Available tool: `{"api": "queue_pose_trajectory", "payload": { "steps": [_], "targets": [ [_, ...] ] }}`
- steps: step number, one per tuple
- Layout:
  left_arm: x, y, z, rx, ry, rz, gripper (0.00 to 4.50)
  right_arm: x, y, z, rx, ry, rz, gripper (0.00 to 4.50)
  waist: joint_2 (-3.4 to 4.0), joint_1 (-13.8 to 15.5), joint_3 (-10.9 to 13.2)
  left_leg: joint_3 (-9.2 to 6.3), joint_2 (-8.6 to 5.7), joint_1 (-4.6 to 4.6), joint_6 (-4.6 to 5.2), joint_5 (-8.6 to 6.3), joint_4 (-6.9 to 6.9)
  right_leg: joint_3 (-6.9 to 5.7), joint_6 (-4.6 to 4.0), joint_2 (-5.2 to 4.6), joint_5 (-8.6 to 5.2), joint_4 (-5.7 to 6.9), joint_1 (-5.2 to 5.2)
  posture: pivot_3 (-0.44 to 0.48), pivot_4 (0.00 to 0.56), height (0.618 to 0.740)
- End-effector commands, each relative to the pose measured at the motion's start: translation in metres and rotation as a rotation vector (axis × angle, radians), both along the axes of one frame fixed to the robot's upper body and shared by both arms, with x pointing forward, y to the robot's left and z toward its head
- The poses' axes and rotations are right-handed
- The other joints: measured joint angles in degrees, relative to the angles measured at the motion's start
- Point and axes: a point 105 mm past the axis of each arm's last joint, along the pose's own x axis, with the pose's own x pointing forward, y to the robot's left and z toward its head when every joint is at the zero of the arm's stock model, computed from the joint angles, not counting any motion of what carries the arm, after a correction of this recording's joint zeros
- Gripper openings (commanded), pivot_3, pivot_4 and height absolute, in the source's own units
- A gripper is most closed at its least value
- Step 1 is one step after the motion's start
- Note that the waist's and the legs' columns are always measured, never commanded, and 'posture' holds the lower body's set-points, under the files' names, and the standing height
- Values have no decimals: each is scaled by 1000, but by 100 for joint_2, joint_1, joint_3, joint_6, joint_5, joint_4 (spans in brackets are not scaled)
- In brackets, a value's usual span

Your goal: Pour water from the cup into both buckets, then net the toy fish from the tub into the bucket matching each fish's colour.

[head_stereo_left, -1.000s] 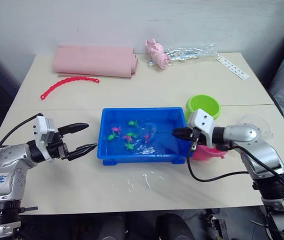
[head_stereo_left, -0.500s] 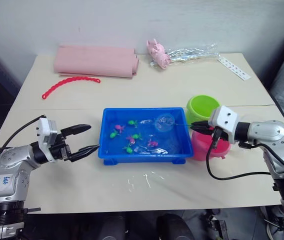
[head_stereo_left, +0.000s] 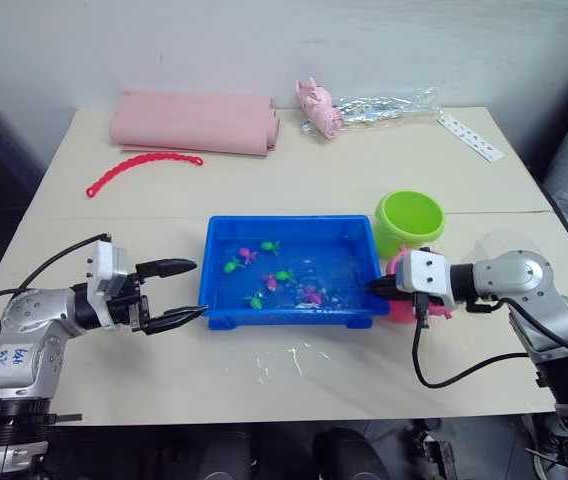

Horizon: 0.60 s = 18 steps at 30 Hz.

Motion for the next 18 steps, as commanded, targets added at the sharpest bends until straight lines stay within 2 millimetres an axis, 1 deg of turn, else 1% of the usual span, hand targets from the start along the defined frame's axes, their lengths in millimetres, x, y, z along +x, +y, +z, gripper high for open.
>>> {"api": "queue_pose_trajectory", "payload": {
  "steps": [1, 4, 6, 8, 9, 11, 14, 18],
  "targets": [
    [-3, -4, 10, 21, -41, -39, 4467, -4, 7, 16, 113, 104, 1, 0, 0, -1, 0, 0, 0, 0, 0, 0, 0, 0, 0, 0, 0, 0, 0, 0, 150, 740],
    [-3, -3, 10, 26, -43, -38, 4467, -13, 2, 17, 98, 177, 25, 0, 1, -7, 0, -1, 1, 0, 0, 0, -2, 0, 0, 1, 0, 1, 0, 0, 150, 740],
    [1, 1, 11, 26, -57, -10, 4467, -14, -1, 23, 139, 209, 17, 0, 5, 0, 3, -1, 0, 0, 0, 0, -5, -1, 0, 0, 0, 1, -1, 0, 150, 740],
    [3, 2, 11, 25, -64, 0, 4467, -14, -1, 30, 218, 240, 14, 0, 5, 2, 3, -1, 0, -1, 1, -1, -4, -1, 0, 0, 0, -4, 1, 0, 150, 740],
    [3, 0, 11, 28, -74, -6, 4467, -18, 2, 35, 271, 247, 52, 0, 5, 1, 3, -1, 0, -1, 2, -1, -3, -1, 0, 0, 0, -6, 1, 0, 150, 740],
    [1, -3, 10, 31, -79, -23, 4467, -20, 1, 37, 323, 278, 49, 0, 5, 2, 3, -2, 0, -1, 1, -1, -3, -3, 0, 0, 0, -26, 2, 0, 150, 740],
    [-1, -7, 11, 22, -81, -38, 4467, -20, -9, 34, 318, 268, 31, 0, 5, 3, 3, -1, 0, -1, 2, -1, -5, -3, 0, 0, 0, -30, 5, 0, 150, 740],
    [0, -9, 12, 17, -81, -51, 4467, -18, -18, 40, 360, 228, -3, 0, 5, 5, 3, -1, 0, -1, 2, -1, -4, -3, 0, 0, 0, -31, 5, 0, 150, 740]
  ]
}}
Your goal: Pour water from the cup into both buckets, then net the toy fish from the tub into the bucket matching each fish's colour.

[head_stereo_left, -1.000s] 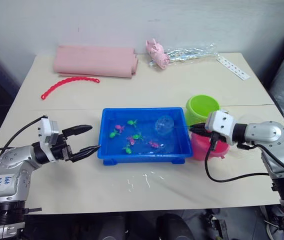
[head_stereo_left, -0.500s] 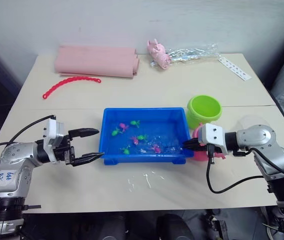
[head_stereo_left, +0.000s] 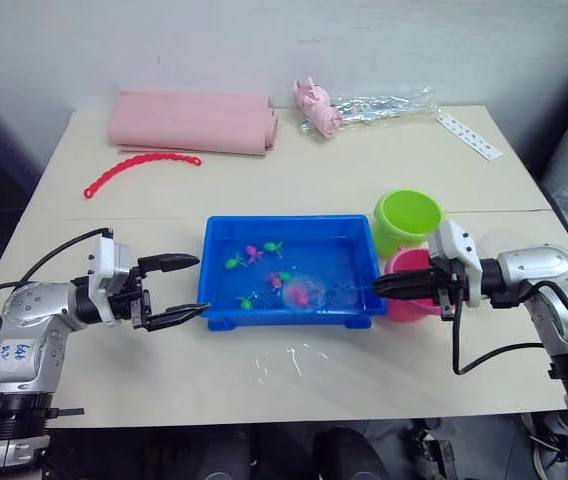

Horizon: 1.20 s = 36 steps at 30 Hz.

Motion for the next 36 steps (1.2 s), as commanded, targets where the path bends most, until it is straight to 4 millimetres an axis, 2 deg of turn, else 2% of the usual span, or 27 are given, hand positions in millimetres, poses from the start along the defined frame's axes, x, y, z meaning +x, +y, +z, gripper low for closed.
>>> {"api": "queue_pose_trajectory", "payload": {
  "steps": [1, 9, 17, 21, 28, 33, 36],
  "targets": [
    [0, -7, 9, -4, -39, -38, 4467, 1, -13, 17, 46, -79, -38, 0, 0, 2, 0, 0, 0, 0, 0, 0, 1, 0, 0, 0, 0, 0, 0, 0, 150, 740],
    [8, -24, 19, -31, -49, -111, 4467, -2, -20, 25, 71, -210, -110, 0, 0, 14, 0, 2, -1, 0, 0, 0, 3, 0, 1, 0, 0, 1, 1, 0, 150, 740],
    [11, -47, 27, -74, -43, -217, 4467, -27, -34, 50, 140, -305, -213, 0, 0, 31, 0, 1, -1, -2, 0, 0, 2, -2, 1, 2, 0, 1, 1, 0, 150, 740],
    [11, -65, 28, -123, -29, -275, 4467, -49, -47, 63, 152, -359, -299, 0, 1, 49, 0, 1, -1, -2, 0, 0, 3, -3, 1, 2, 0, 0, 5, 0, 150, 740],
    [10, -79, 28, -150, -21, -340, 4467, -81, -87, 55, 33, -426, -498, 0, 1, 151, 0, 2, -4, 1, 1, 1, 5, 0, 2, 6, 1, -4, 10, 0, 150, 740],
    [14, -84, 26, -152, -20, -360, 4467, -94, -119, 40, -112, -577, -617, 0, 0, 150, 0, 5, -4, 4, 0, 2, 6, 4, 2, 8, 1, -4, 12, 0, 150, 740],
    [15, -86, 26, -153, -25, -367, 4467, -96, -130, 30, -228, -650, -638, 0, 1, 143, -1, 6, -4, 5, 0, 2, 5, 6, 3, 8, 1, -4, 11, 0, 150, 740]
  ]
}}
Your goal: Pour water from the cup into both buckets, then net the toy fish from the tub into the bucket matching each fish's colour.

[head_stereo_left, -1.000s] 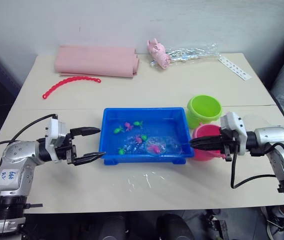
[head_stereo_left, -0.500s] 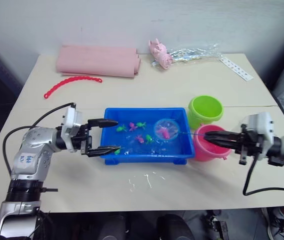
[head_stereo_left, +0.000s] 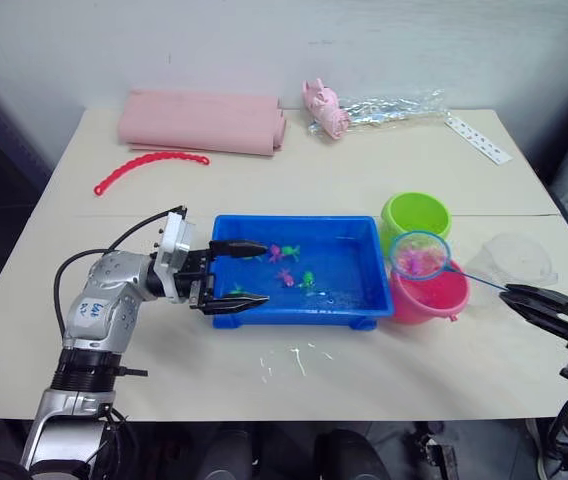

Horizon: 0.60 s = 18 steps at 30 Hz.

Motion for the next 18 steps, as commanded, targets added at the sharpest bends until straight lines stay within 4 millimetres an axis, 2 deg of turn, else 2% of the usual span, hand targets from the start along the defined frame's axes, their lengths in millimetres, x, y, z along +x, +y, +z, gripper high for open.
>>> {"api": "queue_pose_trajectory", "payload": {
  "steps": [1, 7, 13, 18],
  "targets": [
    [-1, -2, 5, -8, -35, -18, 4467, -5, -15, -1, -184, -110, -66, 0, 0, -10, 0, 1, 0, 1, 0, 0, -1, 1, 0, 0, 0, 0, 0, 0, 150, 740],
    [3, -6, 6, -27, -50, -7, 4467, -5, -24, -10, -420, -252, -78, 0, 1, -8, 0, 1, 0, 2, -2, 1, -1, 3, 0, 0, 0, 1, -1, 0, 150, 740],
    [3, -8, 5, -36, -48, 2, 4467, -3, -17, -13, -669, -394, -18, 0, 1, -12, 0, 1, 0, 3, -2, 2, -1, 3, 0, 0, 0, 1, -1, 0, 150, 740],
    [4, -8, 2, -24, -60, 18, 4467, -2, -8, -7, -768, -533, -16, 0, 1, -11, -1, 1, 1, 3, -4, 2, -2, 4, 0, 0, 0, 1, -1, 0, 150, 740]
  ]
}}
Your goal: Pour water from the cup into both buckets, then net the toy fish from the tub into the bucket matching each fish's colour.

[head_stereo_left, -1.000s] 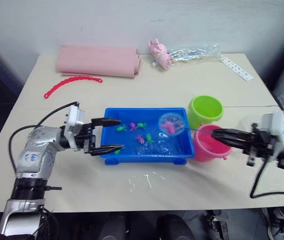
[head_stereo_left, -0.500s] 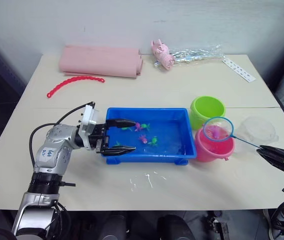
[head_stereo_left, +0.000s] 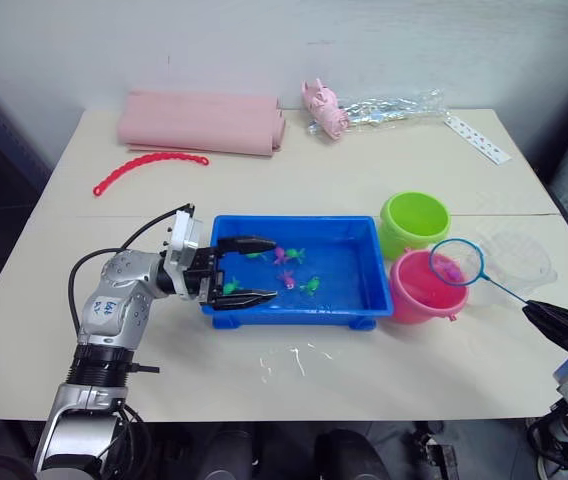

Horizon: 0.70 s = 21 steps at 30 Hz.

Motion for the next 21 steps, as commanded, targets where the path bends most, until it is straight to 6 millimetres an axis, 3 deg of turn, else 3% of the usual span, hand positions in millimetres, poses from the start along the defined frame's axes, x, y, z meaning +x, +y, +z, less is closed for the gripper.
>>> {"api": "queue_pose_trajectory", "payload": {
  "steps": [1, 6, 10, 13, 17, 21],
  "targets": [
    [0, -2, 4, 2, -44, 6, 4467, -2, 6, 14, -84, -139, 20, 0, 0, 0, 0, 0, 0, 0, 0, 0, 0, 0, 0, 0, 0, 0, 0, 0, 150, 740],
    [5, -2, 0, -6, -50, 17, 4467, -4, 15, 7, -133, -152, 53, 0, 1, 1, -1, 0, 0, 0, -1, 1, -1, 1, 0, 0, 0, 0, 0, 0, 150, 740],
    [7, -4, -2, -15, -54, 18, 4467, -5, 8, 8, -112, -157, -8, 0, 1, 5, -1, 0, -1, -1, -1, 0, 0, 1, 0, 0, 0, 0, 0, 0, 150, 740],
    [7, -3, -5, -13, -47, 26, 4467, -5, 6, 19, 61, -179, -50, 0, 1, 2, -1, 0, -1, -1, -1, 1, 0, 2, 0, 0, 0, 0, 0, 0, 150, 740],
    [9, 4, -9, -1, -30, 35, 4467, -9, 16, 16, 341, -46, -17, 0, 2, 1, -1, -1, 1, 1, -1, 1, -2, 1, 0, 0, 0, 3, 1, 0, 150, 740],
    [13, 14, -7, 0, -30, 49, 4467, -7, 14, 28, 489, -32, -22, 0, 2, -4, -1, -1, 1, 2, 0, 1, 1, 1, 0, 0, 0, 5, 2, 0, 150, 740]
  ]
}}
